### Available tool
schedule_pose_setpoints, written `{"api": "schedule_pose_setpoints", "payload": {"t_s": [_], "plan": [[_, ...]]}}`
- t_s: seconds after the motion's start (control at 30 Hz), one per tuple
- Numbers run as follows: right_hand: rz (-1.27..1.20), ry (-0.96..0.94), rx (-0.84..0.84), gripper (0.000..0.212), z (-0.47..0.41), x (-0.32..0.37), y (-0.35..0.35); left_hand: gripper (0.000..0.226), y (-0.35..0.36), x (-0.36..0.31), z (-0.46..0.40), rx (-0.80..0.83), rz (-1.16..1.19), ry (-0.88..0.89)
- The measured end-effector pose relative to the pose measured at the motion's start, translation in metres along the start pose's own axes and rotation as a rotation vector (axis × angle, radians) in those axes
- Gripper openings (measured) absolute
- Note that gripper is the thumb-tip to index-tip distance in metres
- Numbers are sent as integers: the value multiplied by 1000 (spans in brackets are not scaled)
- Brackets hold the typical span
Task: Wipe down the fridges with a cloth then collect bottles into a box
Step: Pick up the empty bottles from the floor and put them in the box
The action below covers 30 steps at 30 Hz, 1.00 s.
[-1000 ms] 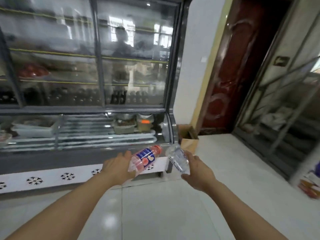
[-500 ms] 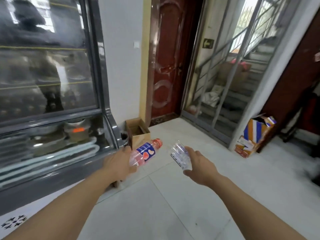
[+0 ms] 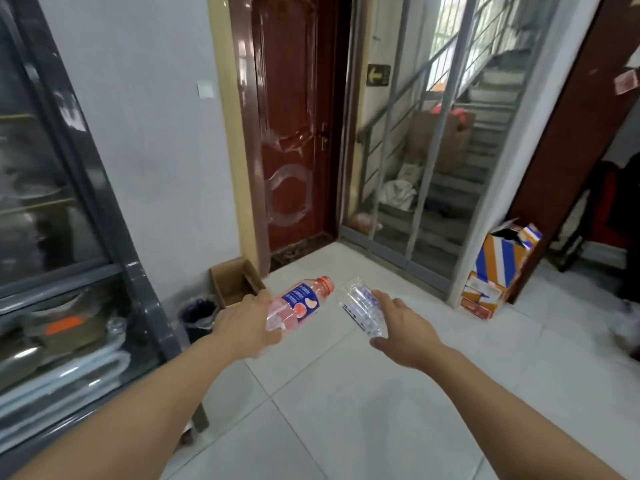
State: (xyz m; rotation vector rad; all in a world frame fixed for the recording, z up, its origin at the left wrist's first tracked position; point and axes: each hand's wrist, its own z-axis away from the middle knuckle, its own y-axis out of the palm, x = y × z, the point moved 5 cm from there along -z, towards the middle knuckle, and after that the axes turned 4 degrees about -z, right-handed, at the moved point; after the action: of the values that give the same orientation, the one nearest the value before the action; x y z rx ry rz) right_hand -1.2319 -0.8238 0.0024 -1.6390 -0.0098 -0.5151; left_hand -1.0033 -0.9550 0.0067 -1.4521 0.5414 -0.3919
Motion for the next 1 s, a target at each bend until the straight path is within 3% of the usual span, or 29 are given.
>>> {"api": "schedule_pose_setpoints", "payload": {"t_s": [0.4,1.0], "plan": [[6,-167,104,83,-247,-105,-18,60,11,-40,-210,19,15,-238],[29,-261,178,85,-633,-131,-1,63,9,37,-559,-3,85,-347]]}}
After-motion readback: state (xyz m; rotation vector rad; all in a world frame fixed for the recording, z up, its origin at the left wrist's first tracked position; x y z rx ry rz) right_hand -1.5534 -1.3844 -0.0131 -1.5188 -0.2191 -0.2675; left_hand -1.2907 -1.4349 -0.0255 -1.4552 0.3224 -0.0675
